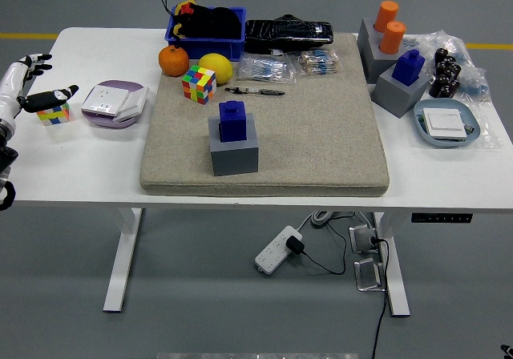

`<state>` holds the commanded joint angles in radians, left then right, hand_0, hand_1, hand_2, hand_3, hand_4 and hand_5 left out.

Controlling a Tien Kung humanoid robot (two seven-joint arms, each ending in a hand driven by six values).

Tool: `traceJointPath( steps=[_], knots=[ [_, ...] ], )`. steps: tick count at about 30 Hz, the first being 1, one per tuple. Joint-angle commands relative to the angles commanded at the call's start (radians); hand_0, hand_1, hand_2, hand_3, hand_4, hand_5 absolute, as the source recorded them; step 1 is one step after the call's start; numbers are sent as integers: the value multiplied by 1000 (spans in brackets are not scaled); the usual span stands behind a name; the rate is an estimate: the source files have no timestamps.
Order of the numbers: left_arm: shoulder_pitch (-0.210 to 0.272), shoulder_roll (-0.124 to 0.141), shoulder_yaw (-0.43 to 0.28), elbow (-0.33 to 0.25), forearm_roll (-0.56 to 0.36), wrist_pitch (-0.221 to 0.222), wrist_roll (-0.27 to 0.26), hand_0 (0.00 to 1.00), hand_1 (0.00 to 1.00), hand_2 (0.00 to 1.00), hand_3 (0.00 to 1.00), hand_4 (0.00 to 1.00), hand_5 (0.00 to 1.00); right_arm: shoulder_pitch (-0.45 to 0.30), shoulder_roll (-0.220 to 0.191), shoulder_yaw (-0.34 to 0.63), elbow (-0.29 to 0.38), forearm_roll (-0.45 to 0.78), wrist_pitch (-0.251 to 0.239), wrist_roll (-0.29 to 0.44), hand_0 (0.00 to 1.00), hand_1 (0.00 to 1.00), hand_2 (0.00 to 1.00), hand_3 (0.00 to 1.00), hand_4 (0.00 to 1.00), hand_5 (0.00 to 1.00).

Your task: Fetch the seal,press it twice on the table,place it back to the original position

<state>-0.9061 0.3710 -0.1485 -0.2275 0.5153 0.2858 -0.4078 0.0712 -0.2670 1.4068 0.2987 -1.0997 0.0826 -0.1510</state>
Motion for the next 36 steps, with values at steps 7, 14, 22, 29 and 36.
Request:
traceJointPath(
  steps=[7,14,22,29,36],
  knots=[
    [-6,1,-6,-3,7,1,-1,858,832,818,864,839,286,0,-2,1,-1,3,0,-2,812,712,679,684,723,504],
    [-7,-1,-3,-3,6,0,1,857,831,819,863,831,286,0,-2,0,-1,4,0,-2,813,713,681,684,724,506],
    [-4,1,2,-2,4,0,0,857,831,820,861,825,287,0,-3,-7,-1,6,-1,-2,813,713,682,685,725,508],
    [-5,1,6,-2,5,0,0,857,831,820,861,822,287,1,-6,-11,-2,7,-1,-4,813,713,682,685,725,508],
    [-4,-1,15,0,1,-1,2,857,831,821,861,817,289,0,-7,-14,-1,8,0,-5,813,714,683,686,726,509]
  ],
)
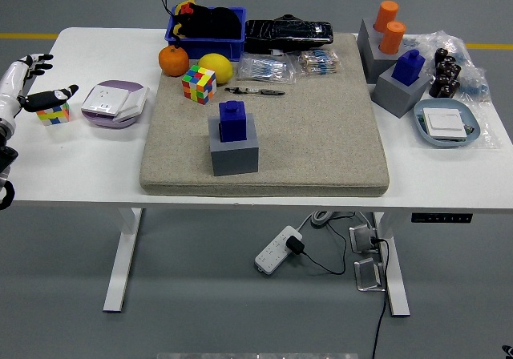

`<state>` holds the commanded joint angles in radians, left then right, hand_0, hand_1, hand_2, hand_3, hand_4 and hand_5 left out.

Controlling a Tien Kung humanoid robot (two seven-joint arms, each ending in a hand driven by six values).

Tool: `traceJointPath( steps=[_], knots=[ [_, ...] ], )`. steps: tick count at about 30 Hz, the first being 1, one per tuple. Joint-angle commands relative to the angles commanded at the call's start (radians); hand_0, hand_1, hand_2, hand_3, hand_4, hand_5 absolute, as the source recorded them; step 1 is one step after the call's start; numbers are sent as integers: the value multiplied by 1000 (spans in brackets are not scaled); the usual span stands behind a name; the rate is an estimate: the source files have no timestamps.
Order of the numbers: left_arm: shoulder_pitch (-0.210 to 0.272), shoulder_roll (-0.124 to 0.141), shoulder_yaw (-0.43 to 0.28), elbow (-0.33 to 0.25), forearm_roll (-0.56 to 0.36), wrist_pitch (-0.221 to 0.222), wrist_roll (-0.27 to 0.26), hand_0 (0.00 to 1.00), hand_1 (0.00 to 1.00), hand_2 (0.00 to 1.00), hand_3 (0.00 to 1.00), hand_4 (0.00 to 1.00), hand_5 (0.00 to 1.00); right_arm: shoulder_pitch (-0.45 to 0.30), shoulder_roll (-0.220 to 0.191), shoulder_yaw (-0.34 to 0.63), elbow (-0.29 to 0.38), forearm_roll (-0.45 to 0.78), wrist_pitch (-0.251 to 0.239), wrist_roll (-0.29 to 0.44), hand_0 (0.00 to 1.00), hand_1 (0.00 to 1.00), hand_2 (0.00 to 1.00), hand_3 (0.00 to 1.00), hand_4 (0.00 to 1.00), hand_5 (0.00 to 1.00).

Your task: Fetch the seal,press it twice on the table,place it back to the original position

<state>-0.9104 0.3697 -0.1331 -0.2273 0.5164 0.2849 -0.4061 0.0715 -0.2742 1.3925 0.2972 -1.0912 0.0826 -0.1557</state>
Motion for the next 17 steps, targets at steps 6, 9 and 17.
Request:
traceJointPath(
  steps=[6,9,17],
  knots=[
    [3,0,1,-1,0,0,0,857,831,822,860,816,288,-3,0,-3,0,0,0,0,813,715,683,686,727,509],
    [5,0,0,-1,0,0,0,857,831,822,860,816,288,-4,0,-5,0,0,0,-1,813,715,683,686,727,509],
    [6,2,-3,-2,0,-1,1,857,831,823,860,815,288,-4,0,0,1,-3,-2,-1,814,716,683,686,727,509]
  ],
)
